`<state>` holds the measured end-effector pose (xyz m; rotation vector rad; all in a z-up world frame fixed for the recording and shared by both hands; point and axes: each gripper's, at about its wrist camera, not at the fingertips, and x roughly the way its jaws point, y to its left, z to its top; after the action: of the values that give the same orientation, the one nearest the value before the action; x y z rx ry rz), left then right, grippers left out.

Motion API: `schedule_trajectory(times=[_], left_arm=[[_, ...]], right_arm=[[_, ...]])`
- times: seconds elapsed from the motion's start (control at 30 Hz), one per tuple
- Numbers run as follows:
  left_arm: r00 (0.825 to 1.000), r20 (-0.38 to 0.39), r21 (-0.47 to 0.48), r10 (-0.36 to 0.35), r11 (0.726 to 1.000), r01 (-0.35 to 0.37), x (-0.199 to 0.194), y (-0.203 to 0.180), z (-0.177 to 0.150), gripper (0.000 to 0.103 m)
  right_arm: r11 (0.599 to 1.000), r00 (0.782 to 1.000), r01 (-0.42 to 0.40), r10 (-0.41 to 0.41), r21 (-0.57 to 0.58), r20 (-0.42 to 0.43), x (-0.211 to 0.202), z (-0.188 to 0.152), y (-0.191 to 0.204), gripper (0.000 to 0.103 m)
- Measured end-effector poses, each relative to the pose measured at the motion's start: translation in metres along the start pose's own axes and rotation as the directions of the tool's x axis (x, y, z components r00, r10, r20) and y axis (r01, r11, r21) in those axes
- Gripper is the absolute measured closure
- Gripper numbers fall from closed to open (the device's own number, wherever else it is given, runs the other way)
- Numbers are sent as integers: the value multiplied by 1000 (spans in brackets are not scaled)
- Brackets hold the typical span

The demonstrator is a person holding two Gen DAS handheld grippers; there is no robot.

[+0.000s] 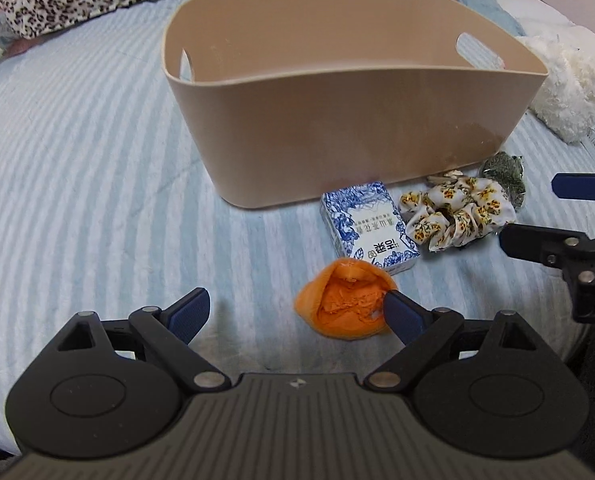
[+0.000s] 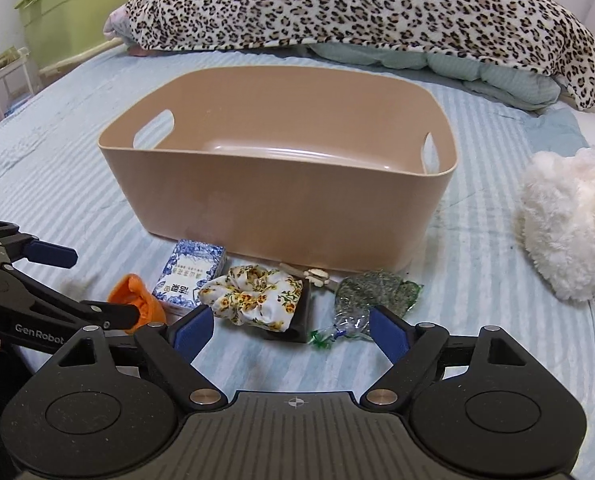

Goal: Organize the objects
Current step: 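Grasp the orange cloth with the left tool while the right tool grasps the floral scrunchie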

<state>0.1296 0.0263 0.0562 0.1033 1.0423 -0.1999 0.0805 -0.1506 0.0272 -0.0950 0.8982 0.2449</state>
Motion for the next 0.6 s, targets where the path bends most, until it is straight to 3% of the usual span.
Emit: schedule_trajectory(times=[0.33, 0.53, 0.6], left_arm=[[996, -65, 66, -63, 996, 67, 13, -17, 7, 60], [994, -91, 78, -66, 994, 74, 21, -21, 7, 74], [993, -93, 71, -71, 994, 77, 21, -20, 7, 78]], right_arm=[[997, 1000, -5, 4, -78, -12, 9, 3, 10, 34], [997, 999, -27, 25, -73, -28, 16, 6, 6, 58], [997, 999, -36, 34, -75, -32, 18, 6, 6, 71]])
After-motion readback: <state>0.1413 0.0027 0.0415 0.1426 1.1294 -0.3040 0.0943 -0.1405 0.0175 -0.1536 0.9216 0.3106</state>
